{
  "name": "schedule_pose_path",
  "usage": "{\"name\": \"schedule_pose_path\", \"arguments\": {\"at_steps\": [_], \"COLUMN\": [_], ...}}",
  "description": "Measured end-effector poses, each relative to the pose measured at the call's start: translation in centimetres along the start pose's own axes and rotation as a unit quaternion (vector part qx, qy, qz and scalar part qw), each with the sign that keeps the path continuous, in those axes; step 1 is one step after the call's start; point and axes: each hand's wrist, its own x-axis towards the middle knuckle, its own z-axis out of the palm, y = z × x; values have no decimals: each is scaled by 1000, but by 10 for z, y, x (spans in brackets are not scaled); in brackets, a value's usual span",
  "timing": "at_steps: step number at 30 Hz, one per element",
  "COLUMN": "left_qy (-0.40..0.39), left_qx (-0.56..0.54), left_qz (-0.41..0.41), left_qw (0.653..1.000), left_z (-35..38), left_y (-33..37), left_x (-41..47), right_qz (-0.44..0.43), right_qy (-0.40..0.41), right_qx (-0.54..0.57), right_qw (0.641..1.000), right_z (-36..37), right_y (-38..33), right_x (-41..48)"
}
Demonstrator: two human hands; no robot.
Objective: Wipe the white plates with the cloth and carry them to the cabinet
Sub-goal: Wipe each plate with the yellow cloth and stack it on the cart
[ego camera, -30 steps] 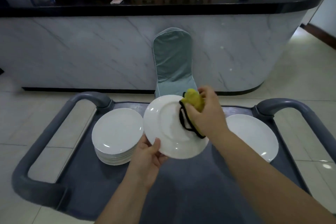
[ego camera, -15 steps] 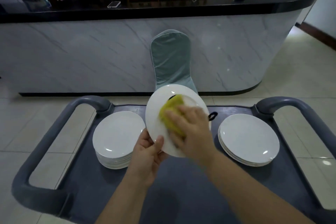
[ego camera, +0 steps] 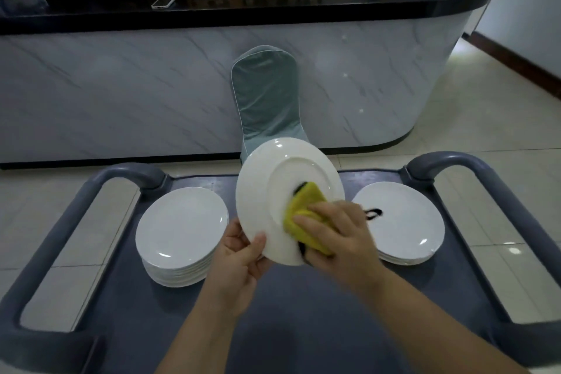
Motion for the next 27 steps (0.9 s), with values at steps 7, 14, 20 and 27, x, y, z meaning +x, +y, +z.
{"name": "schedule_pose_path", "arguments": {"at_steps": [7,14,20,27], "left_qy": [-11,-19,-75,-30], "left_qx": [53,76,192,159], "left_qz": [-14,15,30,0], "left_qw": [998,997,978,987], "left_z": [7,10,24,9], "left_y": [-9,-1,-6,-3], "left_x": [-11,-12,-17,-23], "right_qz": [122,184,226,74], "right_qy": [67,41,80,-29], "right_qx": [-33,14,29,20], "right_qw": [990,982,970,997], "right_z": [3,-32,-27,-11], "right_y": [-4,27,26,-5], "right_x": [43,-20,76,89]}}
